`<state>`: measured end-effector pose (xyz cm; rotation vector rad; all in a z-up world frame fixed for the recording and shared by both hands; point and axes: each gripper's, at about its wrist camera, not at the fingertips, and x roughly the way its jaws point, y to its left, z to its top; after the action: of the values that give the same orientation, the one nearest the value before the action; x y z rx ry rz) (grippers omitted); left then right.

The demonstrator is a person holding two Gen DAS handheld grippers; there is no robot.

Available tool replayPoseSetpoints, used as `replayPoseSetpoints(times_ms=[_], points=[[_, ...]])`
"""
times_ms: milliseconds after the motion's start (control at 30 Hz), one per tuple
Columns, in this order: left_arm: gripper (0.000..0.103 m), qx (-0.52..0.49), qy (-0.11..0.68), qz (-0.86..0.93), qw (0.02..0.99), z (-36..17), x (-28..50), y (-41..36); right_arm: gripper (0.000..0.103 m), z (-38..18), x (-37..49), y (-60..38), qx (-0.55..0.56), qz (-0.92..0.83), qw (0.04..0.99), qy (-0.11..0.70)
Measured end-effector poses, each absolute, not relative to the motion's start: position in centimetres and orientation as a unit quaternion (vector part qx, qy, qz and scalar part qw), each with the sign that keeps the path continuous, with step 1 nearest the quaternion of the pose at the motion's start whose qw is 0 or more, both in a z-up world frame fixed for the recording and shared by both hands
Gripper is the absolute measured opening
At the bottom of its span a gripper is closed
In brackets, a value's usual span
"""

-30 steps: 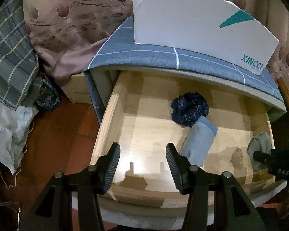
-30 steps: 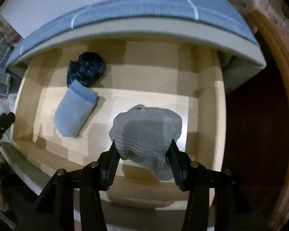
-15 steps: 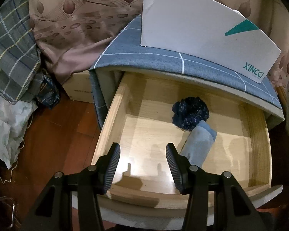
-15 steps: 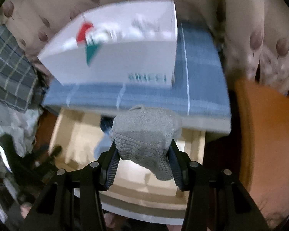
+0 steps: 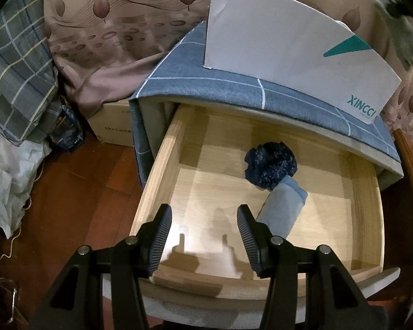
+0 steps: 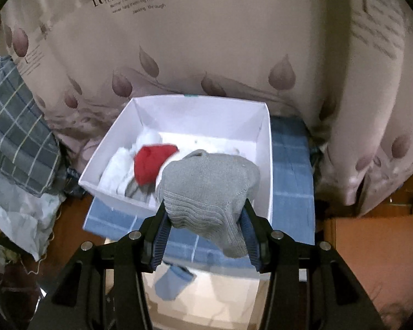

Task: Take underwear out of drawer
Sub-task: 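Carry the grey sock with the right tool over the white box, then open the right tool to release the grey sock into the box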

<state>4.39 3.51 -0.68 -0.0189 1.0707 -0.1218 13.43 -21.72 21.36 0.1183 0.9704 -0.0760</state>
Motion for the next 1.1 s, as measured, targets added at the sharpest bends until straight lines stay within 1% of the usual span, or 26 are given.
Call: replayPoseSetpoints(times_ms=[267,767,867,1033,1100], points=[[0.05,-0.03,0.51,-0.057,0.858,-0.7,4.6,4.2,0.045,20.3,18.6,-21.2,0.038,-0.054,0.879,0.472],[0.05,-0.038,0.514,-0.056,0.855,-0.9,5.0,4.4,0.048,14.6,23.7,-21.1,0.014,-0.071,0.856,0.511],[0.05,-0.036,0.514,-0.055,0.855,-0.9,5.0,4.4,0.051,14.3,23.8,-21.2,0.017,-0.071,0.857,0.51],[0.05,-0.035,0.513,-0.055,0.856,-1.0,4.8,4.3,0.054,14.2,23.7,-21.0,0.01,-0.068,0.856,0.512],[0.05,-0.033,0.514,-0.056,0.855,-1.0,4.8,4.2,0.061,14.4,23.4,-21.0,0.008,-0.07,0.857,0.511]])
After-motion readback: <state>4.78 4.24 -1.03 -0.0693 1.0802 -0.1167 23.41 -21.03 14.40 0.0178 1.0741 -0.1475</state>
